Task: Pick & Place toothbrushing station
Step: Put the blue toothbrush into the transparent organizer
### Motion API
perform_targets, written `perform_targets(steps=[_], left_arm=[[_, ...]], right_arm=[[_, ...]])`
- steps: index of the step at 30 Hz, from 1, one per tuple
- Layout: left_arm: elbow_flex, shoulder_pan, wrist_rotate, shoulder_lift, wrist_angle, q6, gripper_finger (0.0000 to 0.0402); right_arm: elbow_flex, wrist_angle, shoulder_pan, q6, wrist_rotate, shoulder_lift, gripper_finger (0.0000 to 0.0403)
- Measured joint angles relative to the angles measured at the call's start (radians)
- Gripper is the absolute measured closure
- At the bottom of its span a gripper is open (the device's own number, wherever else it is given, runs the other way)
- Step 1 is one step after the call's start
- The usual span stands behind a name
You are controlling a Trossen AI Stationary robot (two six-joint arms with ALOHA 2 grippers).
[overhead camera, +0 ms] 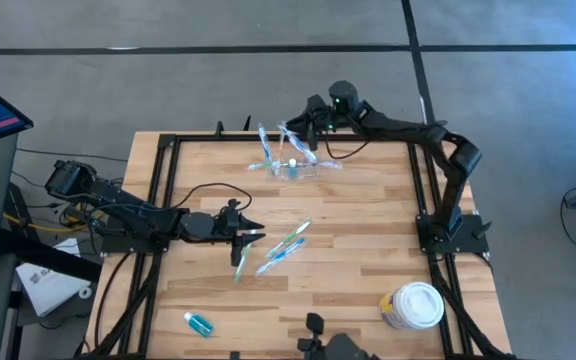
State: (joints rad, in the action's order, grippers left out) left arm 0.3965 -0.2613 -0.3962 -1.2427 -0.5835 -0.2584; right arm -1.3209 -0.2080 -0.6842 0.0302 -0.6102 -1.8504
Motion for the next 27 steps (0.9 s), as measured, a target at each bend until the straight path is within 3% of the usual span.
perform_targets(steps=[16, 27], left_arm=[[0.0, 0.0, 0.0, 0.0, 0.0, 0.0, 0.0296], [0.0, 0.0, -0.026, 0.0, 0.0, 0.0, 0.0296]], right_arm=[[0.001, 0.058, 0.083, 0.112, 0.311, 0.019, 0.0337], [-0.013, 0.104, 0.09, 0.112, 0.349, 0.017, 0.0337]])
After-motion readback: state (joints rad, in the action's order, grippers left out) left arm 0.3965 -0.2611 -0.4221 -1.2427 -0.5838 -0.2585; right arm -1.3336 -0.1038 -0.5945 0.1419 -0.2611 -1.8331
